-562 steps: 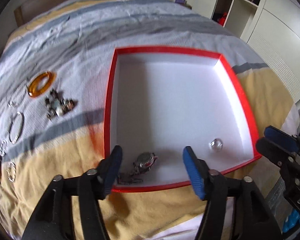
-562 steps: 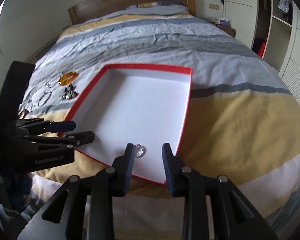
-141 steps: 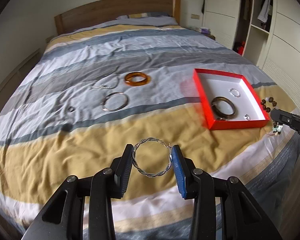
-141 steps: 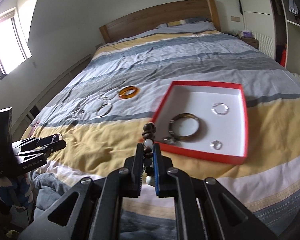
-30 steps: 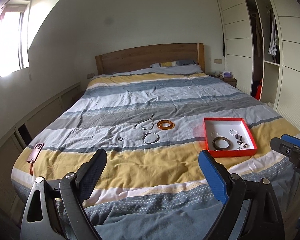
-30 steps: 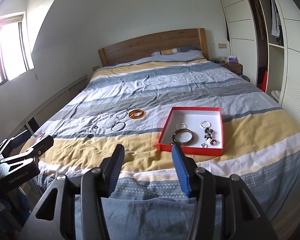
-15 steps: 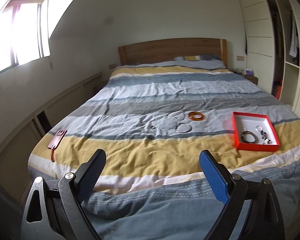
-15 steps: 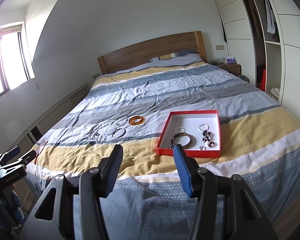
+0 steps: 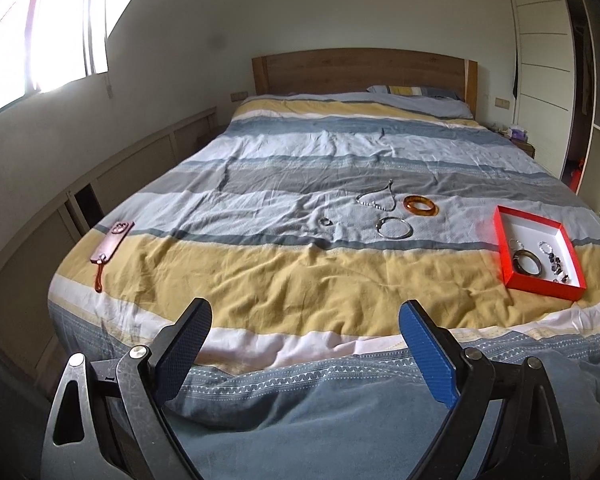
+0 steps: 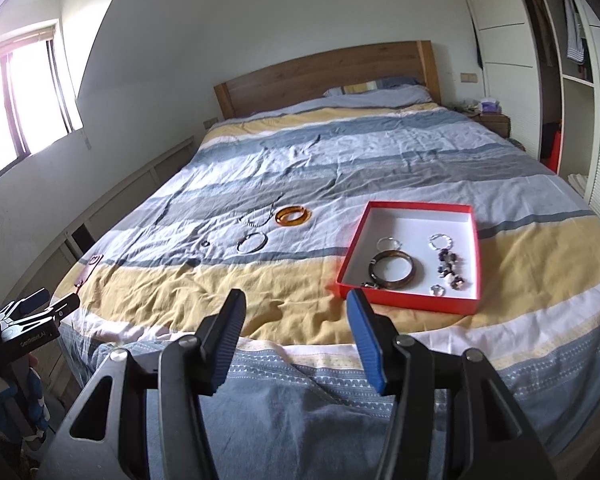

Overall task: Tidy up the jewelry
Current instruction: 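Lift both open tools out of the box back over the remaining jewelry, then grasp the small silver ring with the left tool while the right tool grasps the silver bangle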

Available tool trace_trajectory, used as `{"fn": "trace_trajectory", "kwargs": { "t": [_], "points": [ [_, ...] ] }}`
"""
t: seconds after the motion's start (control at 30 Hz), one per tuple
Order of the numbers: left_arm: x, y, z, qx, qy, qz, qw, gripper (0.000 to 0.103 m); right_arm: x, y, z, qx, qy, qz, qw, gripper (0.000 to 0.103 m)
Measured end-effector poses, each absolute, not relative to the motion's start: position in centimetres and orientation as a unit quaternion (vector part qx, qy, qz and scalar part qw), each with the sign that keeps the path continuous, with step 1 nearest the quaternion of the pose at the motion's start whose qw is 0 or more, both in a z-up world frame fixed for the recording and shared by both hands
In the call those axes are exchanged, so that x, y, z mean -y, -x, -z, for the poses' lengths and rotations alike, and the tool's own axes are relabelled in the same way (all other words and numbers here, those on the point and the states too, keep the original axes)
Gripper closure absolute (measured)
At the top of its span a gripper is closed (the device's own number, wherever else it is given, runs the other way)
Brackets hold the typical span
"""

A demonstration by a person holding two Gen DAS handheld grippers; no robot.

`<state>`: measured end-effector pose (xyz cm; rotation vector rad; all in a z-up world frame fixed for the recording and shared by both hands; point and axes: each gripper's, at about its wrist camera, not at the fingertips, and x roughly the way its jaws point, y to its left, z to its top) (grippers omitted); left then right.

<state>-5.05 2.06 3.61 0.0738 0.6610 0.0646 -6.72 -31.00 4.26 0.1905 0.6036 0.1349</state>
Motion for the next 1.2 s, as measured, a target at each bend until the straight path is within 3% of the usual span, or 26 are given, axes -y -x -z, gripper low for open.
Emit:
{"fn": "trace_trajectory", "kwargs": {
  "t": [0.57, 1.2],
  "points": [
    [-4.8, -5.8, 2.6, -0.397, -0.011, -0.038, 0.917, 0.01, 27.5, -7.8, -0.4, -0.376, -0.063, -0.105, 0.919, 0.052],
    [-4.8, -20.3, 7.7, -0.419, -0.011, 0.005, 0.908, 0.023, 22.5, -21.4, 7.2, -0.442, -0.061, -0.153, 0.882, 0.052]
  ]
}}
